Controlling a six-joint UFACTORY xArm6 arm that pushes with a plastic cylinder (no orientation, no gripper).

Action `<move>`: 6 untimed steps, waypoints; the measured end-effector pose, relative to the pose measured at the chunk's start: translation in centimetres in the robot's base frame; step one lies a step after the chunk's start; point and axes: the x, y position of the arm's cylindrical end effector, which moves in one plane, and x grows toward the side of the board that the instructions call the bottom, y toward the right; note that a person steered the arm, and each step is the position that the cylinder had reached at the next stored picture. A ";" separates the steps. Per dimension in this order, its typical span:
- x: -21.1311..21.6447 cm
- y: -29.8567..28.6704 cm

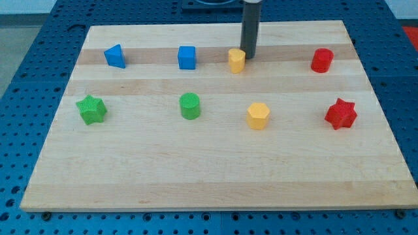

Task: Point your arm towards red circle

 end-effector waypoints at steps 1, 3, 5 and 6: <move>0.4 -0.5; 0.0 -0.6; -3.8 13.3; -3.1 22.8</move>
